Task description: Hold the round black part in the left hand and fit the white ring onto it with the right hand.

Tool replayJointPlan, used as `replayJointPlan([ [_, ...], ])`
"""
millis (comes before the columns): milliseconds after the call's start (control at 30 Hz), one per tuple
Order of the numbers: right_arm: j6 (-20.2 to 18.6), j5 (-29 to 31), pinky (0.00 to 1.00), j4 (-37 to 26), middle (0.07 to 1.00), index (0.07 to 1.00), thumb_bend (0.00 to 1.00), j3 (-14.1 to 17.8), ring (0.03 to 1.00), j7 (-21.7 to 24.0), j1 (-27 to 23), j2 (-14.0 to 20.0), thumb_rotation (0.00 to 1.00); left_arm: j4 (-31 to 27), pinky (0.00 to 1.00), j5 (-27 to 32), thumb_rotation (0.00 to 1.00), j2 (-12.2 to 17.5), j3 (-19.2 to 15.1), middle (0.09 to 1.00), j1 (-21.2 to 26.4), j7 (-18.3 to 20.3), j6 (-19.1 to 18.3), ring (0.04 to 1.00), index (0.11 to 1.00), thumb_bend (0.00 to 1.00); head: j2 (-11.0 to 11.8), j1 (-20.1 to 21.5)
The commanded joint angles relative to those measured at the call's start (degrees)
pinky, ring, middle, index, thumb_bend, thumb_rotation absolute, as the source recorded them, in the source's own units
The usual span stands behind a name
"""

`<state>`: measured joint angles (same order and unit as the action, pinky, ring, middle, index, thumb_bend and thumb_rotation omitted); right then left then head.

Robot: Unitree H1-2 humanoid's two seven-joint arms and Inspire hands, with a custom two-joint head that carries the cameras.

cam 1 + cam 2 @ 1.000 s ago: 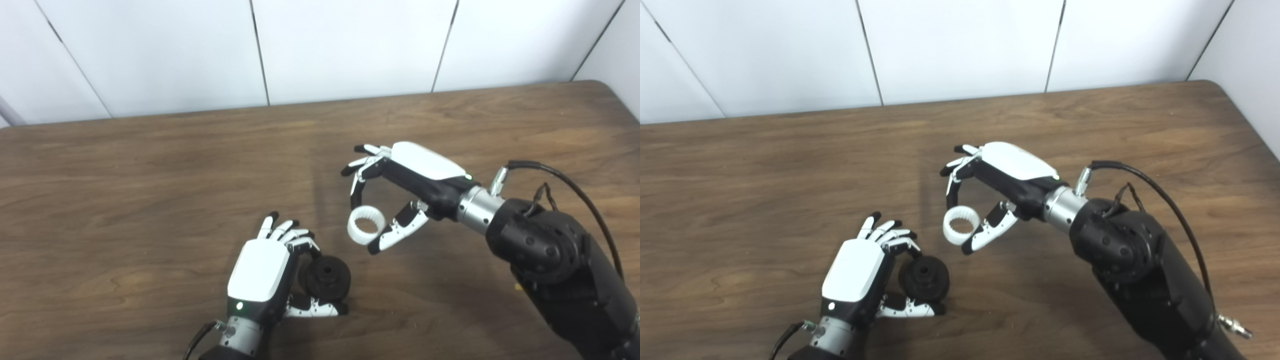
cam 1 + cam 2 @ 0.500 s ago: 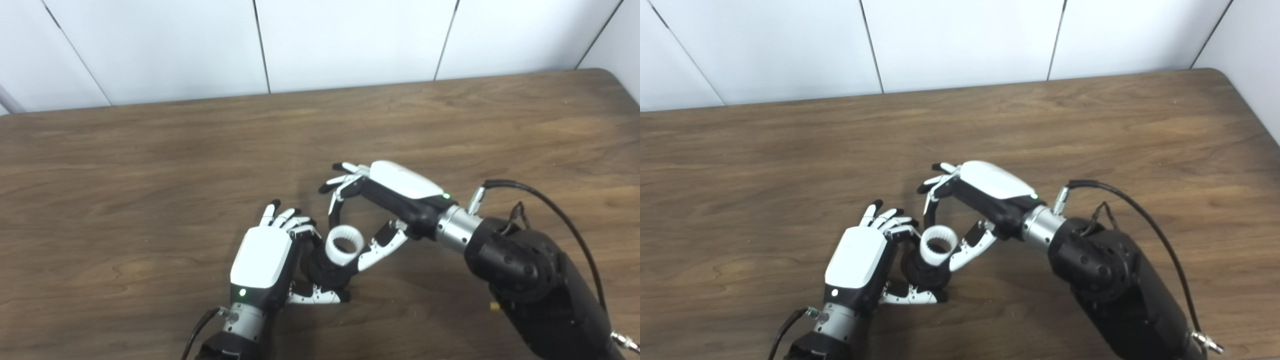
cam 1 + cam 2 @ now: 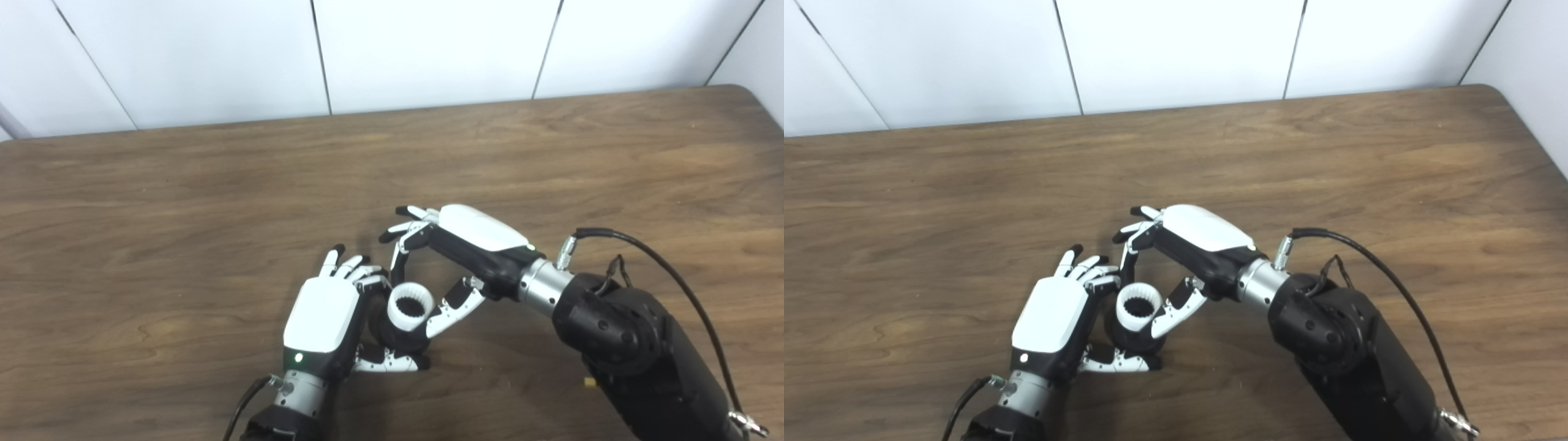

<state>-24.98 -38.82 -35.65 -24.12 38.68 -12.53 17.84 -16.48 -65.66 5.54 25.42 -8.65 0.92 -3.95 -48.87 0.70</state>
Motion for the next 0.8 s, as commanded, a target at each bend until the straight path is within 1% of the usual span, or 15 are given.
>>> replayJointPlan([
  [0,1.96,-0.37,1.0,-1.01,0.848,0.482,0.52,0.55,0.991,-1.61,-0.97,-0.49,0.13,-1.21,1.0,-0.69,0.06,-0.31,0.15,0.764,0.77,0.06,-0.07,0.874,0.484,0.52,-0.08,0.0],
  [200,3.6,-1.01,1.0,0.02,0.845,0.482,0.52,0.59,0.99,-2.14,-0.53,-0.48,0.13,-1.16,1.0,-0.96,0.06,-0.25,0.26,0.76,0.82,-0.13,0.06,0.871,0.484,0.52,-0.05,0.18],
  [600,4.79,-1.38,1.0,0.94,0.839,0.482,0.52,0.81,0.983,-1.81,-0.2,-0.2,0.13,-1.3,1.0,-0.66,0.06,-0.25,0.15,0.765,0.76,0.26,-0.04,0.879,0.484,0.52,0.14,0.24],
  [767,5.71,-1.35,1.0,1.44,0.835,0.482,0.52,0.8,0.976,-2.23,0.1,-0.23,0.13,-1.15,1.0,-0.71,0.06,-0.19,0.18,0.762,0.79,-0.29,0.23,0.873,0.484,0.52,0.14,0.24],
])
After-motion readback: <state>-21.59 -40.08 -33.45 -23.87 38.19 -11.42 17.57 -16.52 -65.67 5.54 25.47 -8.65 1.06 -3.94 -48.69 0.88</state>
